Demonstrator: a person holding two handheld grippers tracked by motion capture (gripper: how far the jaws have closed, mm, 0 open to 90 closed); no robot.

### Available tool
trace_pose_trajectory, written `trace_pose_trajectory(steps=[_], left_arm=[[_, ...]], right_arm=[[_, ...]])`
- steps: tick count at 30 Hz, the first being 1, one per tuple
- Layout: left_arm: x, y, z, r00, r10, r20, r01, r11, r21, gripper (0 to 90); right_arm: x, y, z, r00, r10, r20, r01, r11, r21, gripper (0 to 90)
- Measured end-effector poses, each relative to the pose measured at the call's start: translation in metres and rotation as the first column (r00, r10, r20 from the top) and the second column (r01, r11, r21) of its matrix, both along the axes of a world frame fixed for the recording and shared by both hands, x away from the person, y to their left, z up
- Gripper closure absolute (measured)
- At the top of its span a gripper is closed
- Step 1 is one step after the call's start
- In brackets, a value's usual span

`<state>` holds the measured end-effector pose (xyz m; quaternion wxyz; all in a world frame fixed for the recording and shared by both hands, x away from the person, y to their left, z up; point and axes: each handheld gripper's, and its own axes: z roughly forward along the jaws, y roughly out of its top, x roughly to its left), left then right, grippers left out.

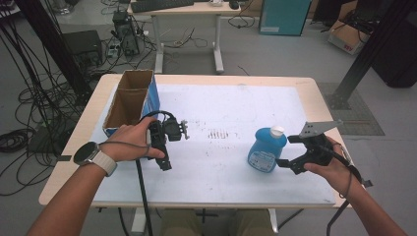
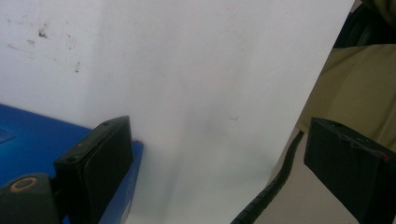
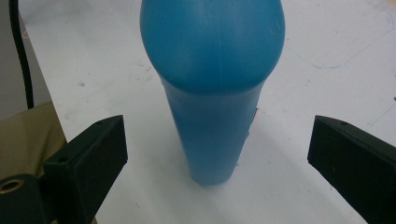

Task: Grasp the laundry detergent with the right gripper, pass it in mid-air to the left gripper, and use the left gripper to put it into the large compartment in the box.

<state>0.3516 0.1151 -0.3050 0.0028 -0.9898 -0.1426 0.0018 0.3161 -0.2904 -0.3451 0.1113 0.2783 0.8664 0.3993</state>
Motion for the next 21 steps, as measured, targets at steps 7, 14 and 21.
trace_pose_trajectory(steps=[7,14,21], left_arm=[[-0.0001,0.0007,-0.0001,1.0,0.0,-0.004,0.0,1.0,0.002,8.7],[0.0002,-0.0009,-0.0011,1.0,-0.002,-0.001,0.002,1.0,0.0,8.7],[-0.0004,-0.0013,-0.0012,1.0,0.004,0.0,-0.004,1.0,-0.005,8.7]], right_arm=[[-0.0003,-0.0004,0.0,1.0,-0.003,-0.002,0.003,1.0,0.001,4.5],[-0.0004,-0.0013,0.0018,1.0,-0.003,-0.002,0.003,1.0,-0.003,4.6],[-0.0007,-0.0017,0.0023,1.0,-0.005,0.0,0.005,1.0,-0.002,4.6]])
